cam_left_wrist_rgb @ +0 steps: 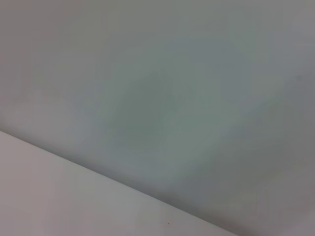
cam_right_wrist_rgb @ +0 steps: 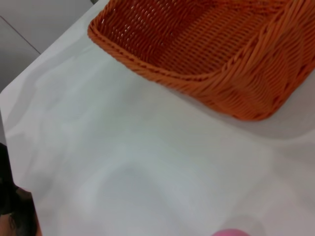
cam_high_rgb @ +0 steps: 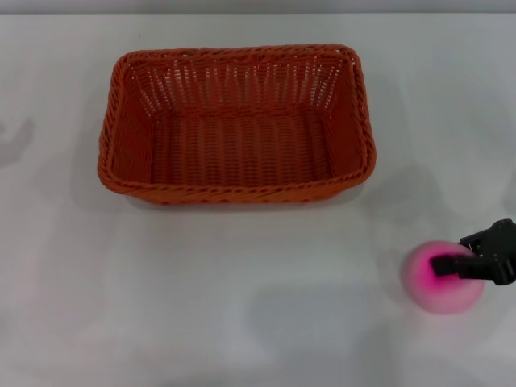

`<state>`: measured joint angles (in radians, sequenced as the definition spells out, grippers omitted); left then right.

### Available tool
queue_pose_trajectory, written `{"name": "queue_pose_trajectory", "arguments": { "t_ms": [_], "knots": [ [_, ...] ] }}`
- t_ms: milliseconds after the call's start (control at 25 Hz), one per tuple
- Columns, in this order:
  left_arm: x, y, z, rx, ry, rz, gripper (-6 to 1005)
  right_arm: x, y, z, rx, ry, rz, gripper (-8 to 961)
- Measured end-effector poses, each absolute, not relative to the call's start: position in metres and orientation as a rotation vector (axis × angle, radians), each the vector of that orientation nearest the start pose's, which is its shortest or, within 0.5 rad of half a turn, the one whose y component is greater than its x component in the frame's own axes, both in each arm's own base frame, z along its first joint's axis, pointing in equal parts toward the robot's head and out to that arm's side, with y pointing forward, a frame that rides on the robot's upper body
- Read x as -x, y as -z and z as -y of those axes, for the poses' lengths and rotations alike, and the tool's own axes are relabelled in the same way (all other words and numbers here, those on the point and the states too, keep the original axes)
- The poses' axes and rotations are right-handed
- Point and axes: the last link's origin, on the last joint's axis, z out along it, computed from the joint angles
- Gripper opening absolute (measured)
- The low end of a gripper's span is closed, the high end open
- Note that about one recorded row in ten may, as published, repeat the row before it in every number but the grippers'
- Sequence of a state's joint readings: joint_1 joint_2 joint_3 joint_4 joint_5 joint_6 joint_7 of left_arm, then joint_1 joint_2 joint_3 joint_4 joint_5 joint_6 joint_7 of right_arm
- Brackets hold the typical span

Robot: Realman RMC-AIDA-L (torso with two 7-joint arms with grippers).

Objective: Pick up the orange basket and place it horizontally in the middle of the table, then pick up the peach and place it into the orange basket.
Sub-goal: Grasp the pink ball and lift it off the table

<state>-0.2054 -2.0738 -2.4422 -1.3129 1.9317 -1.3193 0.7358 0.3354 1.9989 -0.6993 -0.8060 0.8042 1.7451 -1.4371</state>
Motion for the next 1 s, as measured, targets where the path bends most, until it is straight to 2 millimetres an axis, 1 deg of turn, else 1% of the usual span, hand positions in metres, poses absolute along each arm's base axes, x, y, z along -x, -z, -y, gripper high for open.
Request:
{"name": "queue_pose_trajectory", "arguments": {
  "t_ms": [280,640,840,880,1000],
  "knots": [
    [0.305,-0.141,-0.315,1.853,0.756,1.405,528,-0.34,-0.041,-0.254,2.779,-0.213,-1.214,117],
    [0.305,-0.143,-0.315,1.853,0.764,1.402,528,-0.333,-0.053,-0.265,2.743,-0.235,-1.161,81],
    [0.305,-0.142,-0.315,1.853,0.766,1.404,528,-0.326,-0.063,-0.274,2.708,-0.282,-1.106,65],
    [0.305,-0.142,-0.316,1.852,0.766,1.406,528,-0.325,-0.068,-0.277,2.689,-0.294,-1.089,62],
    [0.305,-0.141,-0.317,1.851,0.77,1.41,528,-0.322,-0.072,-0.279,2.676,-0.305,-1.069,56]
  ]
}}
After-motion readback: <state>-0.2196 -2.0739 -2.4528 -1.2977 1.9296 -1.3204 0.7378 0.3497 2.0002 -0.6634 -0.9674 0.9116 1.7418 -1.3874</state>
